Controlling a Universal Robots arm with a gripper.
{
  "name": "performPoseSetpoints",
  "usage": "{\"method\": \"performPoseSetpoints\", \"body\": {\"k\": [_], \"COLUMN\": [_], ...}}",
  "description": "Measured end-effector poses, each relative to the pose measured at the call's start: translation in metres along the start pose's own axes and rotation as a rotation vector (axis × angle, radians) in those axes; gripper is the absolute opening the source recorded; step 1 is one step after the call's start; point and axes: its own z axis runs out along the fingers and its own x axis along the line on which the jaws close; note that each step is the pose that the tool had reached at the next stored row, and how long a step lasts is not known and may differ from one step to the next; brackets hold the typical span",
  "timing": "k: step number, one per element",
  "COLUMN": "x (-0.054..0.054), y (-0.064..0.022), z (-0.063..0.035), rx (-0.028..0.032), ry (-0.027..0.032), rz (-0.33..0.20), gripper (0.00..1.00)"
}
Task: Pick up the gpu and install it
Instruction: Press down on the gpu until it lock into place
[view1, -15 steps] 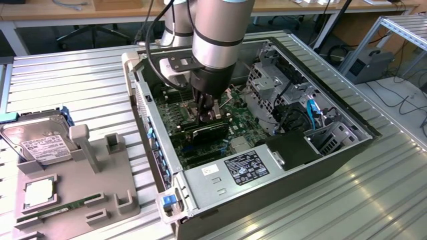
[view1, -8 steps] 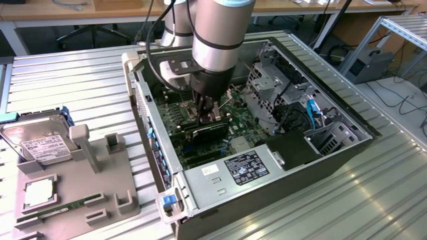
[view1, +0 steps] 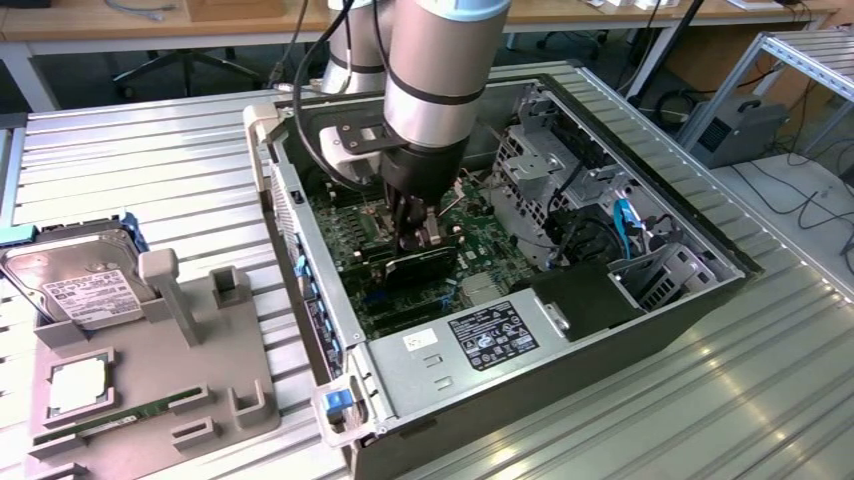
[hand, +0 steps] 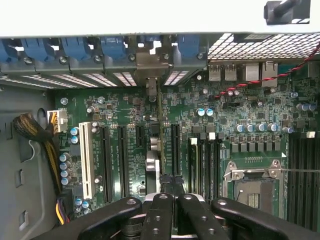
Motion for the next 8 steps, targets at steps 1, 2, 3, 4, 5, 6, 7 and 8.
{"method": "performPoseSetpoints", "body": {"k": [1,2,3,4,5,6,7,8], "x": [0.0000,0.0000,0.0001,0.0001,0.0001,0.0000,0.0000,0.0000], "y": [0.0000,0.0000,0.0002,0.0002,0.0003,0.0002,0.0002,0.0002], "z": [0.0001,0.0008,0.0013,0.0013,0.0013,0.0008,-0.0004,-0.0015], "rx": [0.0000,0.0003,0.0000,-0.0001,0.0002,0.0004,0.0003,0.0001], "ry": [0.0001,-0.0005,0.0000,0.0000,-0.0004,-0.0007,-0.0006,-0.0003], "rz": [0.000,0.000,0.000,0.000,0.000,0.000,0.000,0.000], "gripper": [0.11,0.11,0.11,0.11,0.11,0.11,0.11,0.11]}}
